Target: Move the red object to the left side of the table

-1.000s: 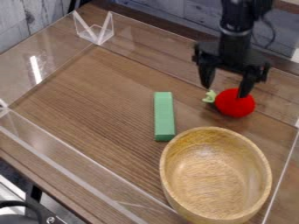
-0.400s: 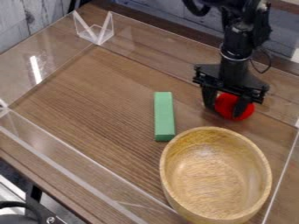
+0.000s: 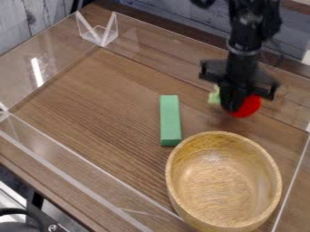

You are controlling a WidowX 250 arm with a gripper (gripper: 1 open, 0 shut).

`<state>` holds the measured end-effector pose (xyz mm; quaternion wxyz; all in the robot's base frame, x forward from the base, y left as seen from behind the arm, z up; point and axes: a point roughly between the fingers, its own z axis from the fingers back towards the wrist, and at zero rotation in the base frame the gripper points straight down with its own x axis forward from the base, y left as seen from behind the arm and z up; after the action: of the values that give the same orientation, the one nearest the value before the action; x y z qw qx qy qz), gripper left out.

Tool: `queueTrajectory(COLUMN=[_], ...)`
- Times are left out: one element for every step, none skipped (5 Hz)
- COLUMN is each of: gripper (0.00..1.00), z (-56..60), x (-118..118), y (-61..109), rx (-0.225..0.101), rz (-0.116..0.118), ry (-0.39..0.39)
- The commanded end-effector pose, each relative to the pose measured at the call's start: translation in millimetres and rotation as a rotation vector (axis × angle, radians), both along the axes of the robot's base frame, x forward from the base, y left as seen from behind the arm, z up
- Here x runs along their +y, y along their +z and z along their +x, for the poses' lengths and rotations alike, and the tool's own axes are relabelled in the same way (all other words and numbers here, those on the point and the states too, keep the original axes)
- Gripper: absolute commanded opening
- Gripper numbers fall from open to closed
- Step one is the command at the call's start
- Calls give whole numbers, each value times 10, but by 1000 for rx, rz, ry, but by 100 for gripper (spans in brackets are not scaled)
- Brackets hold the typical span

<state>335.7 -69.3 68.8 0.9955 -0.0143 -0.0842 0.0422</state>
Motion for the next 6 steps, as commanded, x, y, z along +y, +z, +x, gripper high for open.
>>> queueTrajectory(gripper=[0, 0, 0, 0, 0, 0], z=[-1, -55, -163, -284, -364, -439], x=[236, 541, 990, 1380, 1740, 2074], y=[589, 893, 987, 1004, 960, 864], rx=[-128, -168, -163, -148, -142, -153], rz=[-16, -10, 22, 69, 116, 160], ry=[48, 113, 212, 283, 334, 333])
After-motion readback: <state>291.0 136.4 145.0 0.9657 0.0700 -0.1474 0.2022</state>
